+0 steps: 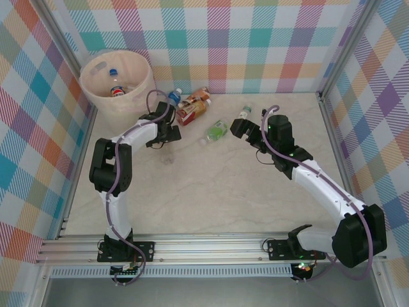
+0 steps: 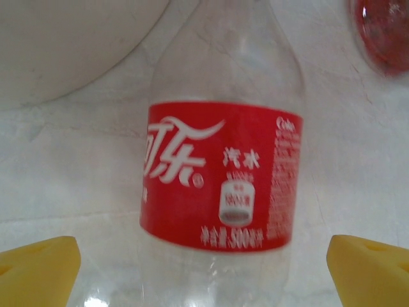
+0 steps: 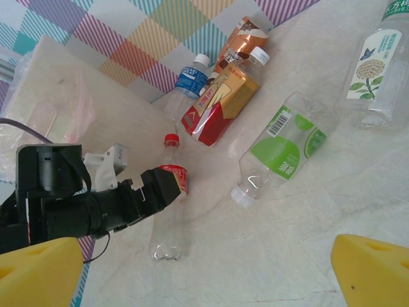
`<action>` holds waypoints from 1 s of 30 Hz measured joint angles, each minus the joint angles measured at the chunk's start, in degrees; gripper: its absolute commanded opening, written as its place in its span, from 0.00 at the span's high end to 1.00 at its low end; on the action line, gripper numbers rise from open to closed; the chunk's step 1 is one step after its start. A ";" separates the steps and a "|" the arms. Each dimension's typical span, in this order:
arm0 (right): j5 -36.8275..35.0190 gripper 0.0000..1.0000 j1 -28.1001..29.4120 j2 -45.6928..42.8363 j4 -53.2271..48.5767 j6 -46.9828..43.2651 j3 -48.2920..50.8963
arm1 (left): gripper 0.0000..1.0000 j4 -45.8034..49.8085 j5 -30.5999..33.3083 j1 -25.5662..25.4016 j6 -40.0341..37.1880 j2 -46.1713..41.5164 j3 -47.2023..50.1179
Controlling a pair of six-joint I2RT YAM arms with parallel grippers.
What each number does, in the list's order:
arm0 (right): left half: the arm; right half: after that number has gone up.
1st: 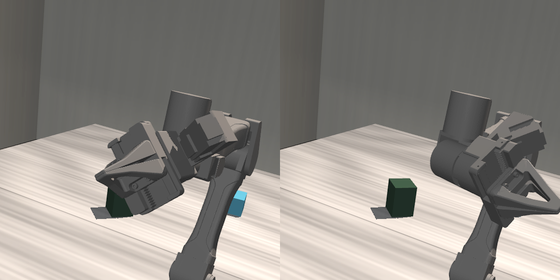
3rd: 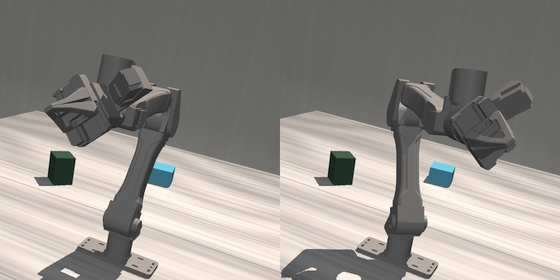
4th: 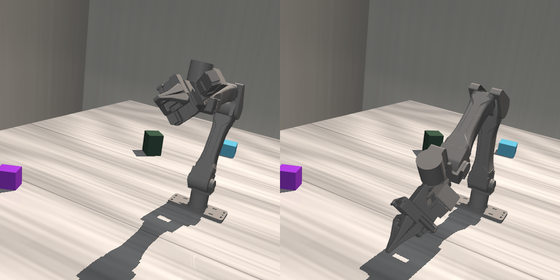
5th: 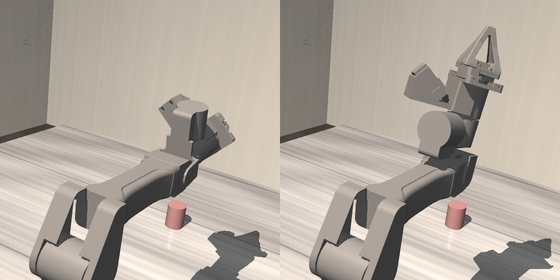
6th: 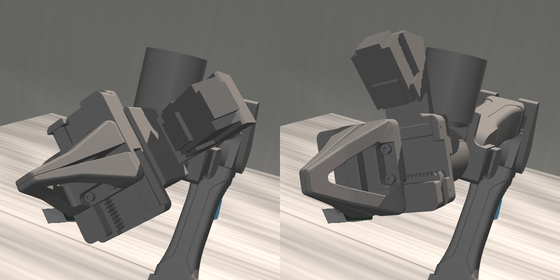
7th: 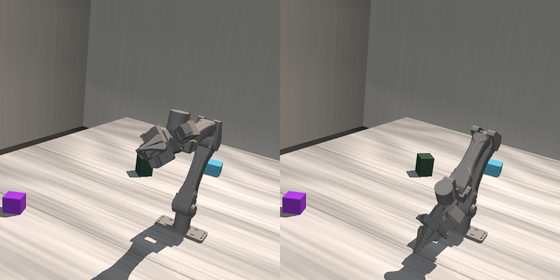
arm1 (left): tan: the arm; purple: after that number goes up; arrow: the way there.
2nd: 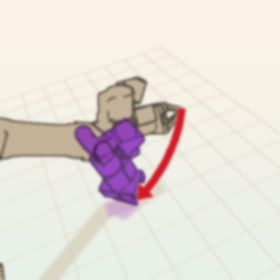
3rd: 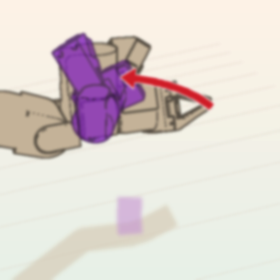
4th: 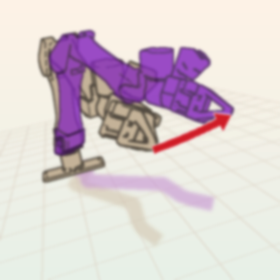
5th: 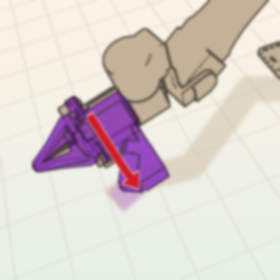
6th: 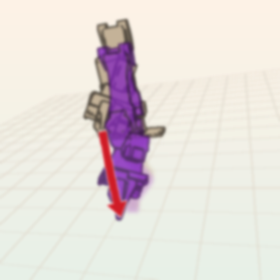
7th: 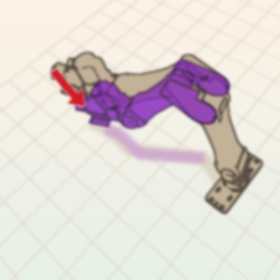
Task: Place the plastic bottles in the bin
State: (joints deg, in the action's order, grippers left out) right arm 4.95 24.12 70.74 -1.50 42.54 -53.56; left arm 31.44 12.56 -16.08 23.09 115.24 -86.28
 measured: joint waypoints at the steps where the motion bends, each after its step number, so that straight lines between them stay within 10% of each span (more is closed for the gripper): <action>1: 0.00 0.00 0.00 0.00 -0.09 0.00 0.00 | 0.01 -0.59 -0.17 0.31 -0.15 0.39 0.00; 30: 2.08 0.00 0.00 -0.02 -0.57 -0.87 -0.11 | 0.39 -6.40 -4.90 0.07 -4.74 6.08 -0.79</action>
State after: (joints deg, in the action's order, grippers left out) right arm 7.03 24.12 70.72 -2.07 41.67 -53.67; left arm 25.04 7.66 -16.01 18.35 121.32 -87.07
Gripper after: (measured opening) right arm 0.996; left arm 0.616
